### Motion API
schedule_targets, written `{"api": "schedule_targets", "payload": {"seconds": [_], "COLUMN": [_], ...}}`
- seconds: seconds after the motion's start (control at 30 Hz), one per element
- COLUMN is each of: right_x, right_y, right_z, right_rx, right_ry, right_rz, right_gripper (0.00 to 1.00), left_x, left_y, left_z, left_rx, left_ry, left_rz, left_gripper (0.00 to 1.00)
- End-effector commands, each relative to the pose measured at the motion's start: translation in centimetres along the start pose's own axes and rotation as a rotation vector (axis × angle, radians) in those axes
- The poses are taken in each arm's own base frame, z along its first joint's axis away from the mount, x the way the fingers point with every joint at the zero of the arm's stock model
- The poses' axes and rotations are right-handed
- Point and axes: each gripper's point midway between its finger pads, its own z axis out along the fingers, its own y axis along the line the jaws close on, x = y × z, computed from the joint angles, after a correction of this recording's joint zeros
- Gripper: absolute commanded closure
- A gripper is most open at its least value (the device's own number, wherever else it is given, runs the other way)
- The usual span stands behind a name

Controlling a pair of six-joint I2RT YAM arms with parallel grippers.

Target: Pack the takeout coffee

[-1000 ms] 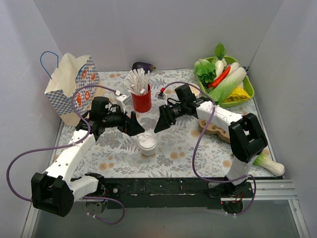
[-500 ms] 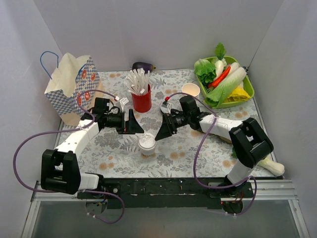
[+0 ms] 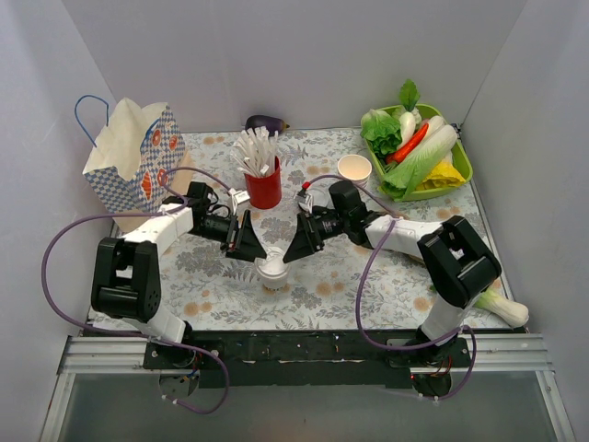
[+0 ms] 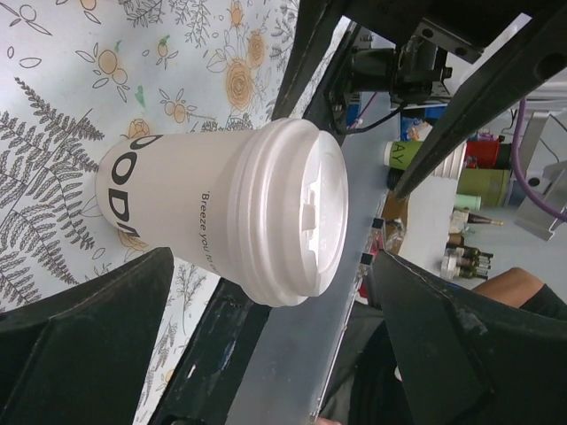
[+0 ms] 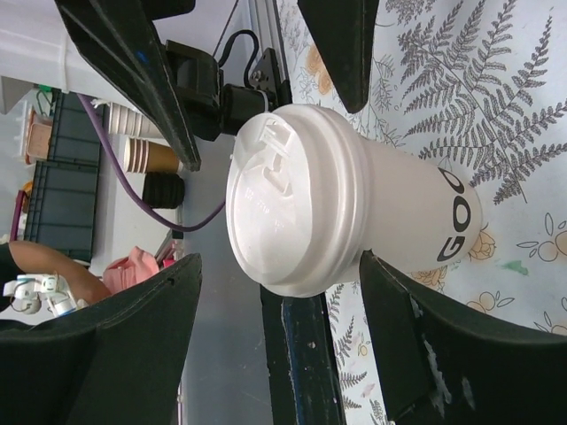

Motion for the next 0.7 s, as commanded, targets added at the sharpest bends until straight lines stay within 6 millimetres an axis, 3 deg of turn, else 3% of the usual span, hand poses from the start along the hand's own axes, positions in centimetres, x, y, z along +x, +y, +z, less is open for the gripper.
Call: {"api": "schedule_targets", "payload": {"seconds": [0.0,0.3,0.67], "right_x": [-0.5,-0.2,0.0], "right_y": [0.0,-0.8,-1.9], "right_z": [0.9,1.8,2.1], "right_rx": [-0.011,0.014,0.058], "right_ry": [0.002,0.023,0.027], "right_rz": [-0.037,-0.029,-0.005], "right_gripper": [0.21,0.22,0.25], "left_x": [0.2,1.3,1.2], "left_y": [-1.1,0.8,3.3], "left_z": [-0.6,-0.7,-0.6], "left_rx": [0.047,-0.05,-0.165], "left_ry": [0.029,0.1,0.101], "left_rz": [0.107,0.148,0.101], "left_gripper": [0.02,0.03,0.08]}}
